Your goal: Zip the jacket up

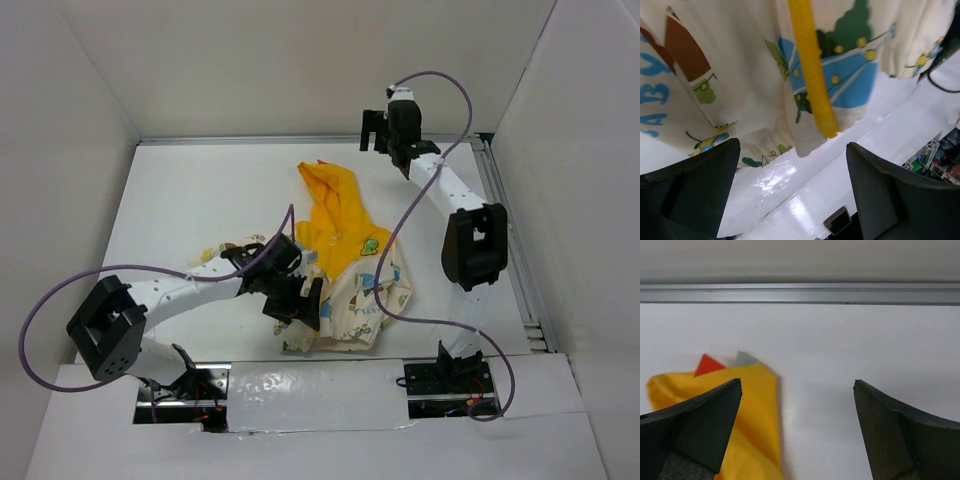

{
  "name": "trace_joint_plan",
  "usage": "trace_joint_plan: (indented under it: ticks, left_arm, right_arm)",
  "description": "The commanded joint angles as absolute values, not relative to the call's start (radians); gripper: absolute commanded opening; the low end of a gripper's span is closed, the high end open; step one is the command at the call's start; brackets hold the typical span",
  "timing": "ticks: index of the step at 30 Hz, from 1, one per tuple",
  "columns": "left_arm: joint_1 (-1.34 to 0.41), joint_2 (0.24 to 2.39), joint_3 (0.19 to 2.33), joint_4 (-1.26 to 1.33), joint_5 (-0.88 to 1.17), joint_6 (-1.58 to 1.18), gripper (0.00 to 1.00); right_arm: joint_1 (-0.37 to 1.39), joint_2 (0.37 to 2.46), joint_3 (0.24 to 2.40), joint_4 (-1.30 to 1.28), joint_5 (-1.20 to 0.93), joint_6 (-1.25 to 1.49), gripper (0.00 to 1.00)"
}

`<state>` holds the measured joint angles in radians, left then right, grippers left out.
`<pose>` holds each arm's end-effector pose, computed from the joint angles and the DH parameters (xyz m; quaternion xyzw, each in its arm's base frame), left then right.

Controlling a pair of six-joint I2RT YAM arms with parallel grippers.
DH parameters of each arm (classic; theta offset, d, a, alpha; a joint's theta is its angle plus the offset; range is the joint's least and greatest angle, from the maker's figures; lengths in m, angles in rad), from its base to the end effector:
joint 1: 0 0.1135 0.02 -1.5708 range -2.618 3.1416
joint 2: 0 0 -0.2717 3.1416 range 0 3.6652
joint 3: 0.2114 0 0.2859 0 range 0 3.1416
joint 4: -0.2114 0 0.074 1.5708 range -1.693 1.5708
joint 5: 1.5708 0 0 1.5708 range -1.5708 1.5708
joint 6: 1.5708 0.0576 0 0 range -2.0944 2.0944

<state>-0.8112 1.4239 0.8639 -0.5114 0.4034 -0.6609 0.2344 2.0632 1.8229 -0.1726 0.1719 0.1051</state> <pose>0.1969 -0.2402 0.1731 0.1206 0.9429 -0.3064 0.0491 0.5411 0.1191 0.2922 -0.0070 0.8352 0.0213 0.5494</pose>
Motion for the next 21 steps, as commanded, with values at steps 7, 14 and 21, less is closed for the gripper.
trace_joint_plan:
  ticks: [7, 14, 21]
  left_arm:
    - [-0.74, 1.261, 1.121, -0.729, 0.158, -0.689, 0.99]
    - [-0.389, 1.275, 1.377, -0.761, 0.155, -0.664, 0.99]
    - [-0.175, 1.246, 1.482, -0.795, 0.118, -0.658, 0.99]
  right_arm:
    - [0.193, 1.531, 1.542, -0.144, 0.049, 0.317, 1.0]
    - [0.06, 1.17, 1.223, -0.207, 0.052, 0.437, 1.0]
    - [-0.02, 0.973, 1.069, -0.356, 0.273, 0.471, 1.0]
